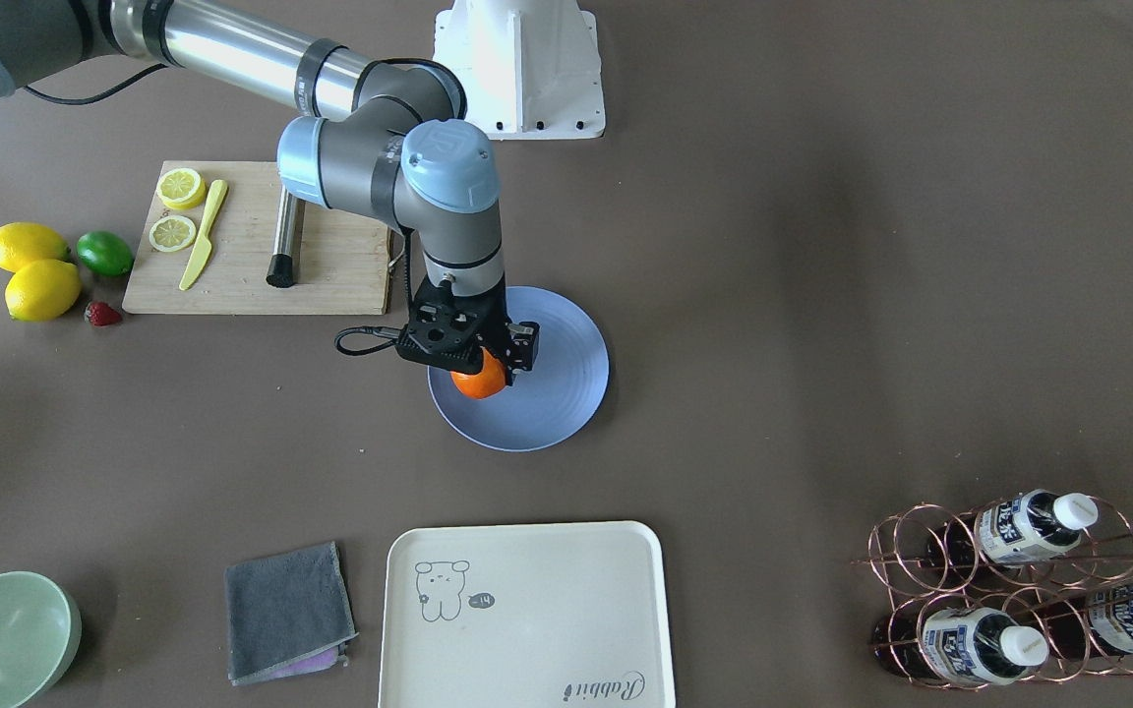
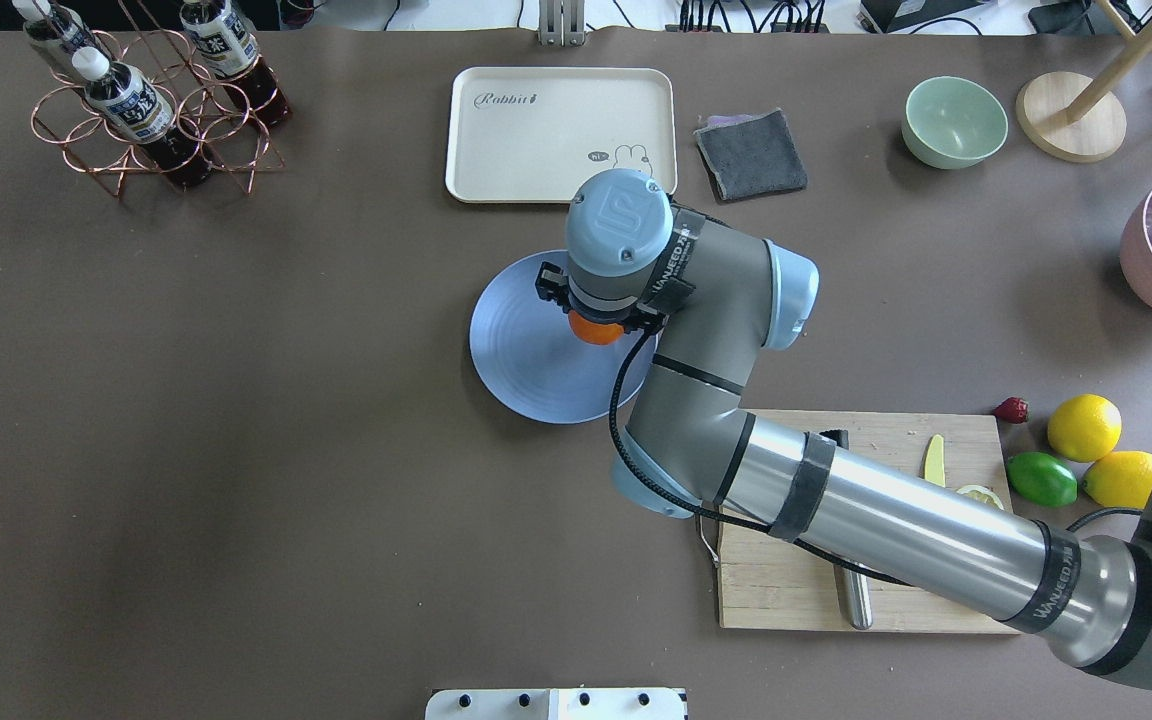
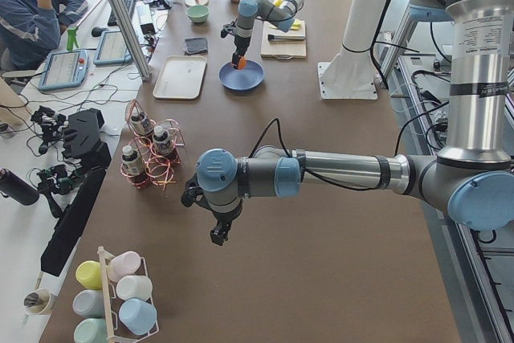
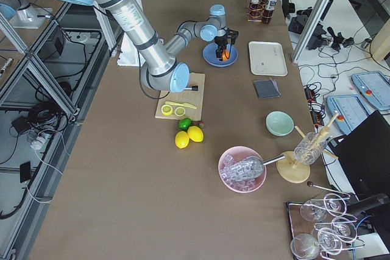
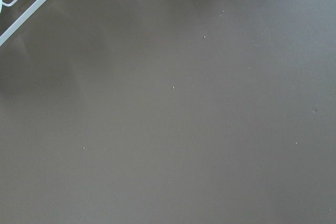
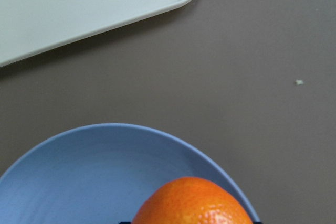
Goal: Pick orange to plate
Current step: 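Carry the orange with the right gripper over the light-blue plate, then lower the orange onto the plate and open the right gripper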
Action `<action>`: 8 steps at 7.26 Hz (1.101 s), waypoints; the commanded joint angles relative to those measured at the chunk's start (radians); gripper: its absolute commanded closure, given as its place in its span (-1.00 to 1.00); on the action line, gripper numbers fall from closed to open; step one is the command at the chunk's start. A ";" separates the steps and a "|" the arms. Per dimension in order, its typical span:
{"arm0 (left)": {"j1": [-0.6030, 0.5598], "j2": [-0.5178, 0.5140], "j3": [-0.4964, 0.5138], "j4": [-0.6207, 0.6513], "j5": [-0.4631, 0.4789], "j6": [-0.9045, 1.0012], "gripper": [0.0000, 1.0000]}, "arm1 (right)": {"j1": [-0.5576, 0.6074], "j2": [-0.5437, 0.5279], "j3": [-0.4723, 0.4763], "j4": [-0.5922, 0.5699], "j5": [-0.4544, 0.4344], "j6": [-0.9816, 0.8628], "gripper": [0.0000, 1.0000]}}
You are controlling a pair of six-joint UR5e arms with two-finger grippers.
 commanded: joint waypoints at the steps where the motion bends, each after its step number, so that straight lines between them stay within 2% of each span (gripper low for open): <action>1: 0.000 0.018 -0.001 -0.014 0.000 0.000 -0.97 | -0.039 0.034 -0.033 -0.020 -0.018 0.010 1.00; 3: 0.000 0.021 -0.001 -0.014 0.000 0.000 -0.97 | -0.048 0.041 -0.033 -0.032 -0.026 -0.003 1.00; 4: 0.000 0.021 -0.001 -0.014 0.000 0.000 -0.97 | -0.049 0.044 -0.034 -0.032 -0.031 -0.009 -0.93; 6: 0.000 0.021 0.001 -0.014 0.000 0.000 -0.97 | -0.043 0.048 -0.033 -0.034 -0.058 -0.074 -1.00; 7: 0.000 0.027 0.001 -0.014 0.000 0.000 -0.97 | -0.014 0.050 -0.025 -0.044 -0.048 -0.116 -1.00; 8: 0.000 0.033 0.001 -0.014 0.000 0.000 -0.97 | 0.037 0.047 -0.001 -0.075 0.003 -0.165 -1.00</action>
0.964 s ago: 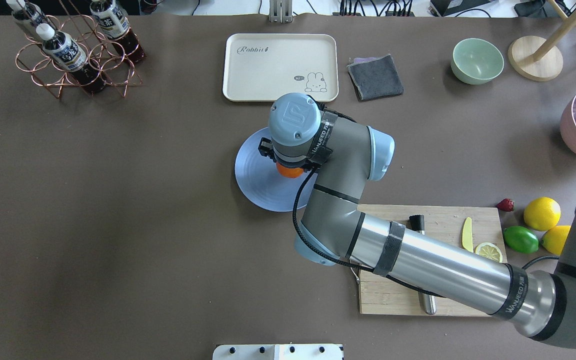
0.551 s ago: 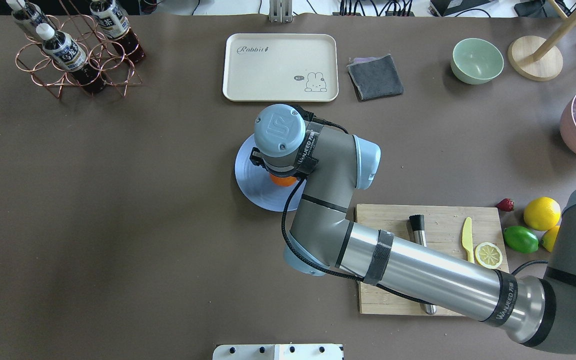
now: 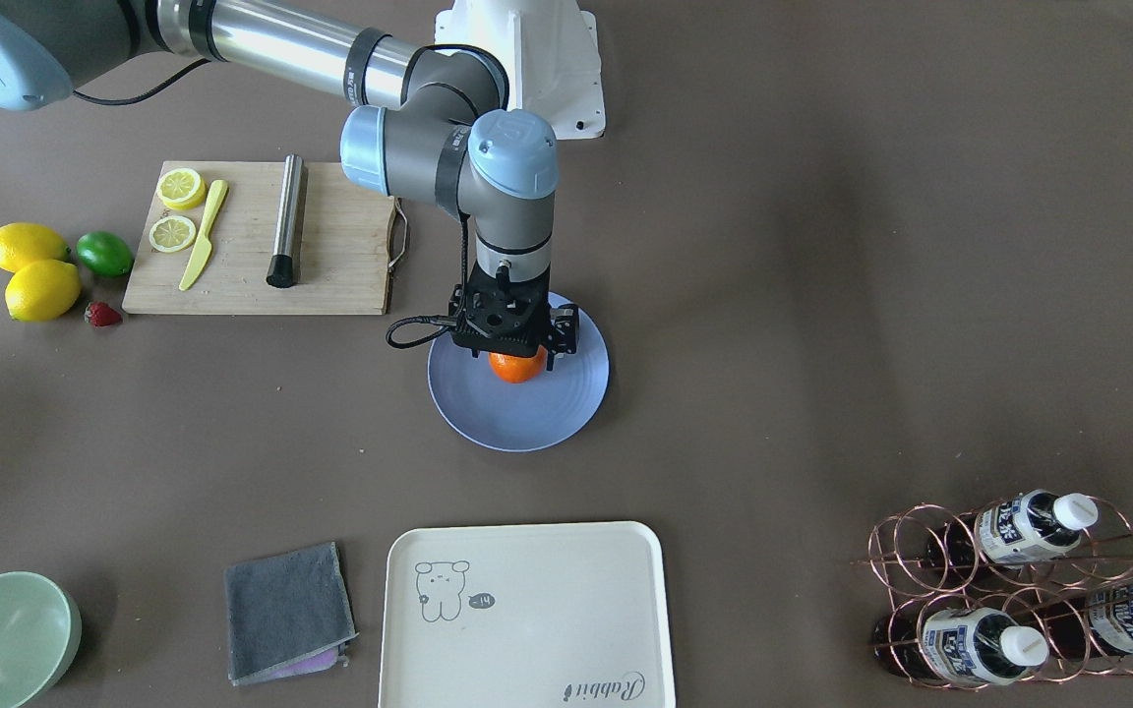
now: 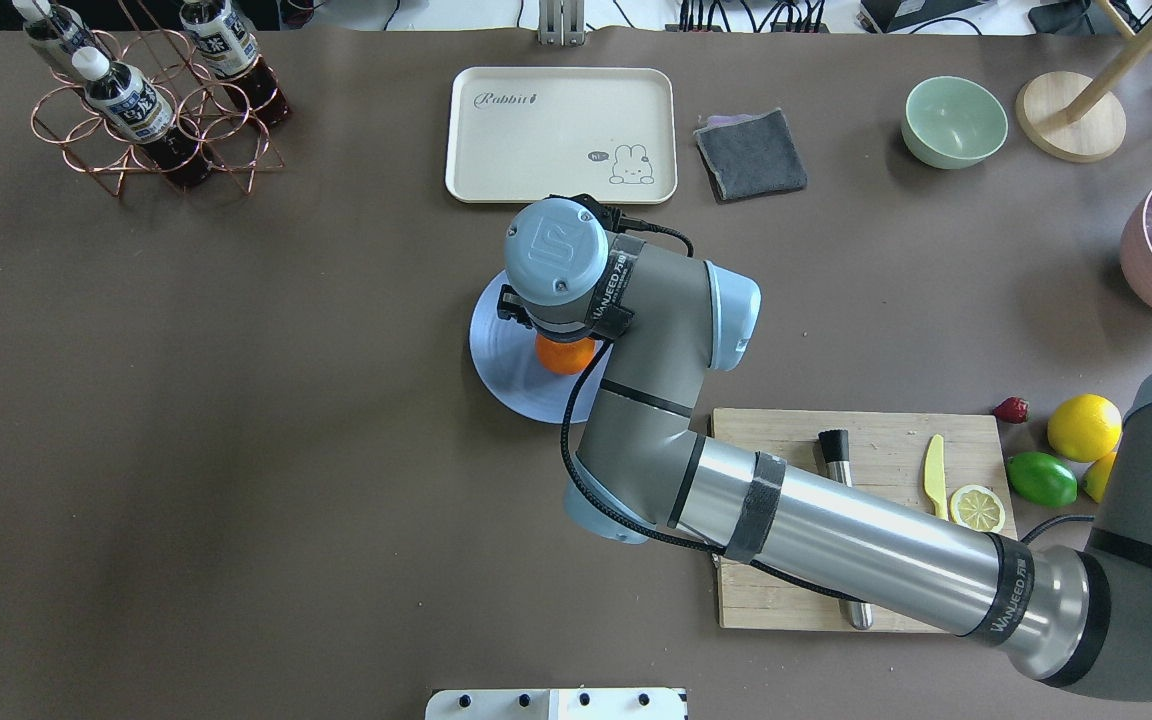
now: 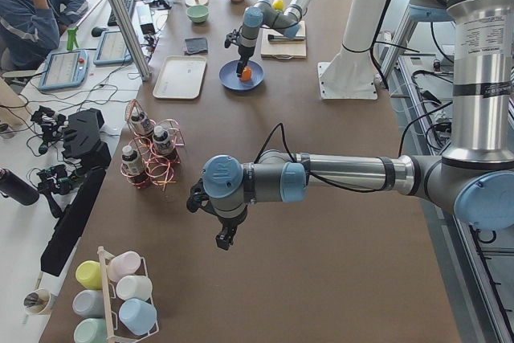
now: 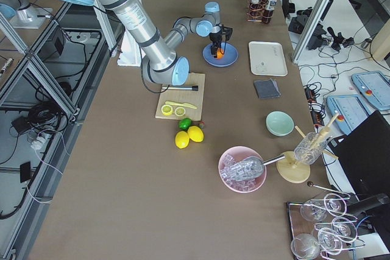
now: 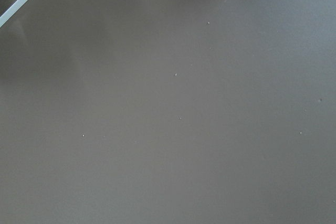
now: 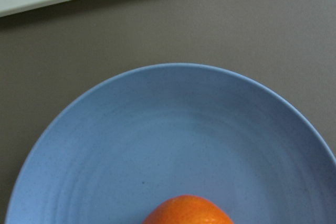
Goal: Pick orange to plate
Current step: 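Lower the orange onto the plate and open the right gripper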
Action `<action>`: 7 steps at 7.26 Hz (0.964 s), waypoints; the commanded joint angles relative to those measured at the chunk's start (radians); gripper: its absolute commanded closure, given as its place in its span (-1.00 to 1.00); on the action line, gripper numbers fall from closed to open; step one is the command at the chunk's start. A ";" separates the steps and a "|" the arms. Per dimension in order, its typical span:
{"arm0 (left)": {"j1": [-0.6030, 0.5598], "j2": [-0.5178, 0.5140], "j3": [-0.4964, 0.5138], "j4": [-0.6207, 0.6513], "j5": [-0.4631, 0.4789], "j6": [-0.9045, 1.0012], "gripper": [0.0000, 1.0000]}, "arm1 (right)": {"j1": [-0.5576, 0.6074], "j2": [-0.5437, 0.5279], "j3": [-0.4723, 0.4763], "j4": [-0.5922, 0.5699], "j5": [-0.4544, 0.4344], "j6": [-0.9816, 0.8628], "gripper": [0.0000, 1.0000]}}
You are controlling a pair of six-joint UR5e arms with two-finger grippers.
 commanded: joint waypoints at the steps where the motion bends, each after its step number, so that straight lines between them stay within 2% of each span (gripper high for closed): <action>1: 0.000 0.007 0.005 0.000 0.005 0.000 -0.97 | 0.128 -0.015 0.052 -0.076 0.122 -0.140 -1.00; 2: 0.000 0.008 0.005 0.003 0.008 -0.001 -0.97 | 0.217 -0.065 0.106 -0.119 0.201 -0.236 -1.00; 3: 0.002 0.013 0.014 0.015 0.015 -0.014 -0.97 | 0.300 -0.166 0.191 -0.126 0.262 -0.371 -1.00; 7: 0.002 0.015 0.014 0.015 0.020 -0.118 -0.97 | 0.567 -0.531 0.400 -0.123 0.430 -0.859 -1.00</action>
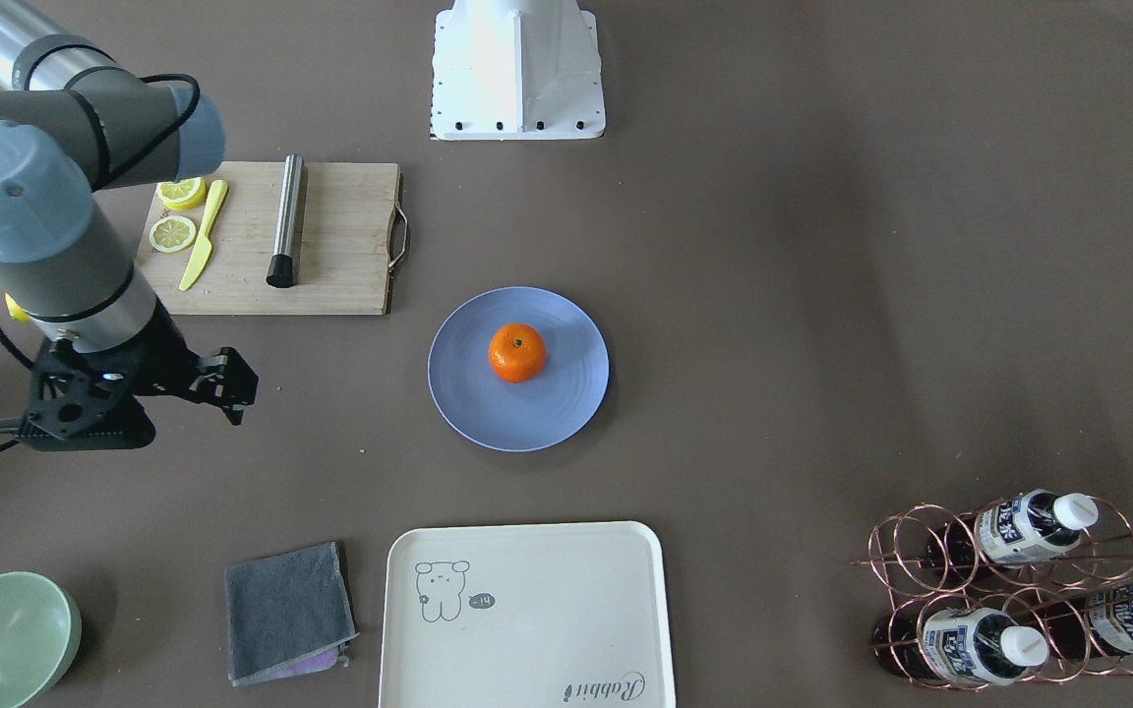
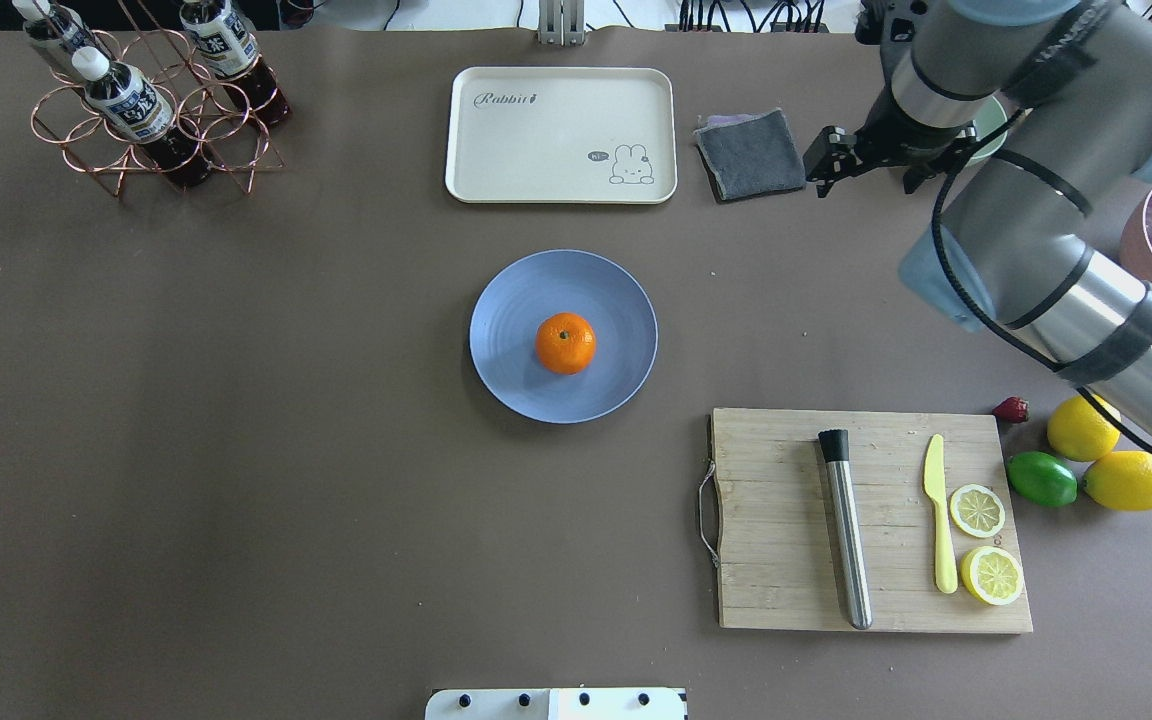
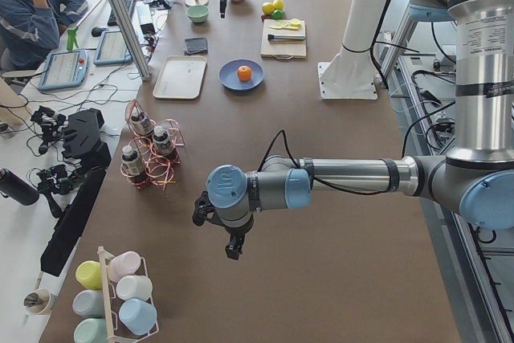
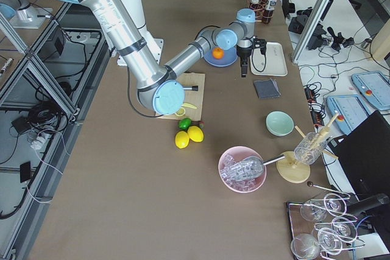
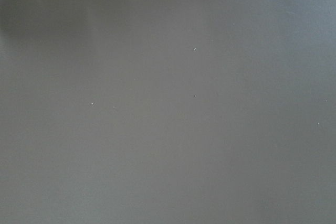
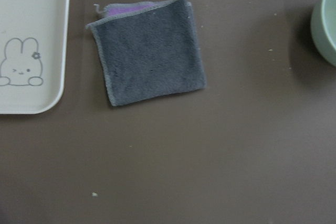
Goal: Pick orange to plate
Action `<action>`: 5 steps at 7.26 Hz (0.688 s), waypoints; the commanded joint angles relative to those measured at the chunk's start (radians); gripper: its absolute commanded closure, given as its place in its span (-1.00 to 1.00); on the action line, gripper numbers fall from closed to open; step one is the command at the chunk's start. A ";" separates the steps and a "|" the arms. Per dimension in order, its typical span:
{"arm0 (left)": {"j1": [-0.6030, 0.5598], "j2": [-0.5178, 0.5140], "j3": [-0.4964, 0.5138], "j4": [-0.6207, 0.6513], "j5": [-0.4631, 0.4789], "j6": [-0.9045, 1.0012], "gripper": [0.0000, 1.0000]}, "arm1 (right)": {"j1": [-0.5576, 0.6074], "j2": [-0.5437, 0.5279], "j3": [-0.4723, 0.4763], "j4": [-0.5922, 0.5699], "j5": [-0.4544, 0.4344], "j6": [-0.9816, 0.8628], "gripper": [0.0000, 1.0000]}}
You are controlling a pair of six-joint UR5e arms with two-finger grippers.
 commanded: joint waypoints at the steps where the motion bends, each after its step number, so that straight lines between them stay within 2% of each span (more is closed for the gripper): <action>1: 0.005 -0.017 0.003 0.003 0.000 -0.025 -0.97 | 0.166 -0.208 0.074 0.006 0.085 -0.309 -1.00; 3: 0.007 -0.016 -0.003 0.001 -0.003 -0.027 -0.97 | 0.354 -0.369 0.062 0.001 0.114 -0.675 -1.00; 5: 0.007 -0.016 -0.002 0.001 -0.001 -0.028 -0.97 | 0.483 -0.486 0.059 0.000 0.122 -0.876 -1.00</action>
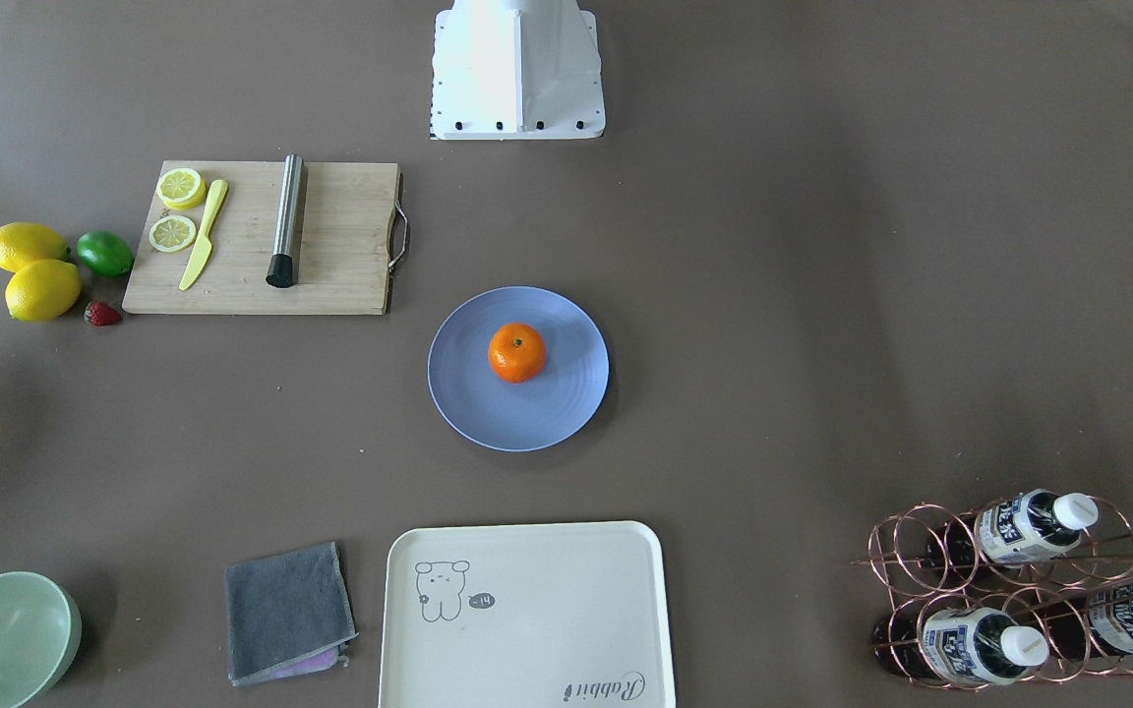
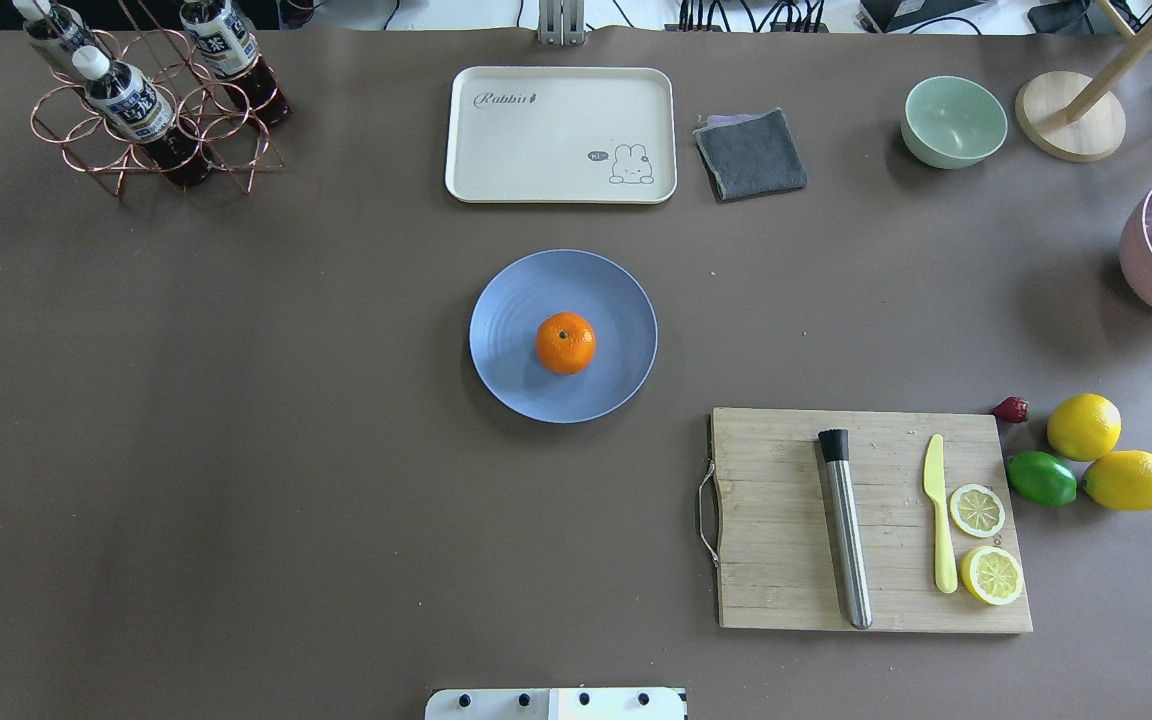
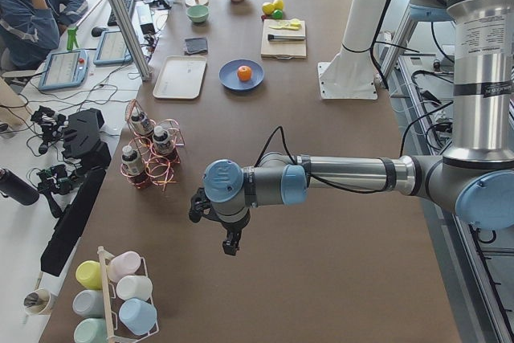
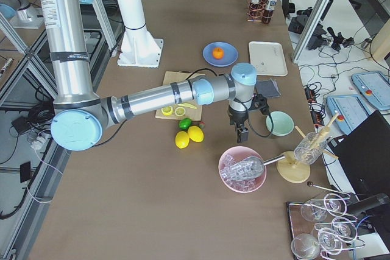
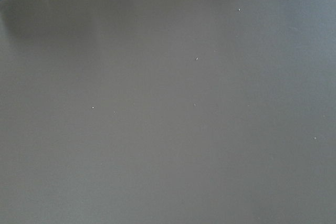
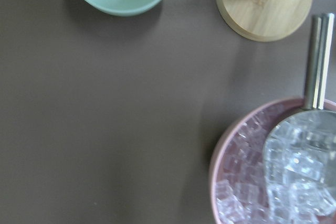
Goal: Pick orange to plate
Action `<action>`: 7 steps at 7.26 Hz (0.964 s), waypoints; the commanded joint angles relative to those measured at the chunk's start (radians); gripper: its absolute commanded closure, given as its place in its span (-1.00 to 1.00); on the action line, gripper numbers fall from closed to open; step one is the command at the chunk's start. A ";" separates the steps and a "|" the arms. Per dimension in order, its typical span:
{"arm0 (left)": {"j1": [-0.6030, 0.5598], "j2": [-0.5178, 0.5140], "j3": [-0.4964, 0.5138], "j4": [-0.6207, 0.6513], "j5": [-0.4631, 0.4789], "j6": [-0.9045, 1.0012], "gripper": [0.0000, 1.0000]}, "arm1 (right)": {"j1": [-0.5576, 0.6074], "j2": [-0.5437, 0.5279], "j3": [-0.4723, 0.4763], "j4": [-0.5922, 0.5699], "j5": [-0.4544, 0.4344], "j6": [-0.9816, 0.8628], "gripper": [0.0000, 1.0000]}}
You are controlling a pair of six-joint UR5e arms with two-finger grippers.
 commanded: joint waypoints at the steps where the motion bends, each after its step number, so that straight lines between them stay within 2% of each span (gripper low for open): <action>1: 0.000 -0.002 0.001 0.000 0.000 -0.001 -0.97 | 0.138 -0.140 -0.002 0.004 0.024 -0.194 -1.00; 3: -0.003 0.001 0.003 -0.001 0.002 -0.001 -0.97 | 0.240 -0.222 -0.020 0.008 0.024 -0.276 -1.00; 5: -0.004 -0.004 0.003 -0.001 0.006 0.004 -0.97 | 0.245 -0.215 -0.043 0.006 0.025 -0.223 -1.00; 6: 0.000 -0.008 0.006 0.000 0.016 0.001 -0.97 | 0.245 -0.212 -0.041 0.008 0.060 -0.146 -1.00; 7: 0.000 -0.007 0.008 0.002 0.016 -0.002 -0.97 | 0.245 -0.212 -0.043 0.008 0.133 -0.077 -1.00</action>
